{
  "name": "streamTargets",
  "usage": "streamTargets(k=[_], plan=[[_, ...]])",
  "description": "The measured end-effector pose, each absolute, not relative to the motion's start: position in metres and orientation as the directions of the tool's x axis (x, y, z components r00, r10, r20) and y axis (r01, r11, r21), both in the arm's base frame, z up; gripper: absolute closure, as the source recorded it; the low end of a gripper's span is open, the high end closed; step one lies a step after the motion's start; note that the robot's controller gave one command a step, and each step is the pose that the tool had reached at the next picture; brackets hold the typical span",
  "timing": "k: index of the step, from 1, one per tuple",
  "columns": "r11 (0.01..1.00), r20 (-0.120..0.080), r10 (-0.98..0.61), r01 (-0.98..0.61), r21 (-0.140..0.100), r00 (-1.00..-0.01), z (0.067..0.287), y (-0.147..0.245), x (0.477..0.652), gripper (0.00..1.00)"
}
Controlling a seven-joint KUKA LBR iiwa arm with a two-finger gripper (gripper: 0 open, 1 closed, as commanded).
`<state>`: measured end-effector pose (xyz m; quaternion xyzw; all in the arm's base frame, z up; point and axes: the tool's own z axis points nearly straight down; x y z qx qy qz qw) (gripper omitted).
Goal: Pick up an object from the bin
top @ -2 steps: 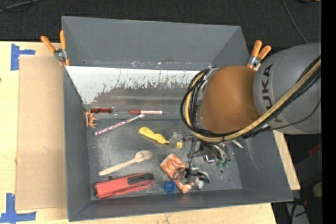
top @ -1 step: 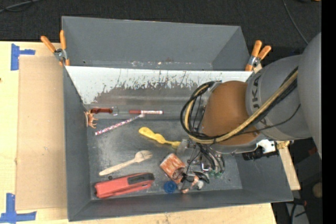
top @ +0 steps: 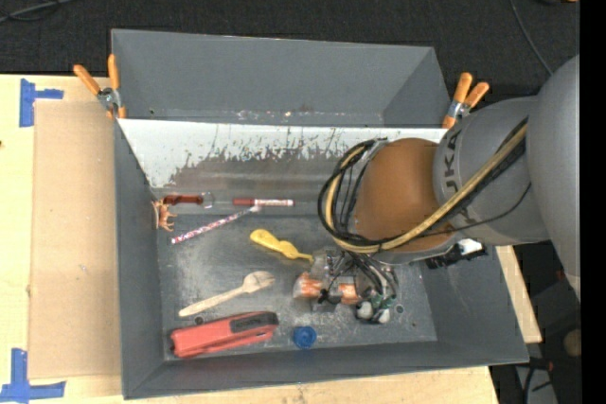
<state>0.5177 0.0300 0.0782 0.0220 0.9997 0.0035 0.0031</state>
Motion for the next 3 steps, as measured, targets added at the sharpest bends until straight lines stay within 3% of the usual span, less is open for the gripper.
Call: streamTargets(k=[1,2,3], plan=[[0.999,-0.006,0.044,0.044,0.007,-0.999,0.078,0.030,0.518,1.00],[0.999,0.000,0.034,0.034,0.007,-0.999,0.161,0.027,0.514,1.00],[1.000,0.006,-0.002,-0.002,0.007,-1.000,0.205,0.020,0.514,1.00]])
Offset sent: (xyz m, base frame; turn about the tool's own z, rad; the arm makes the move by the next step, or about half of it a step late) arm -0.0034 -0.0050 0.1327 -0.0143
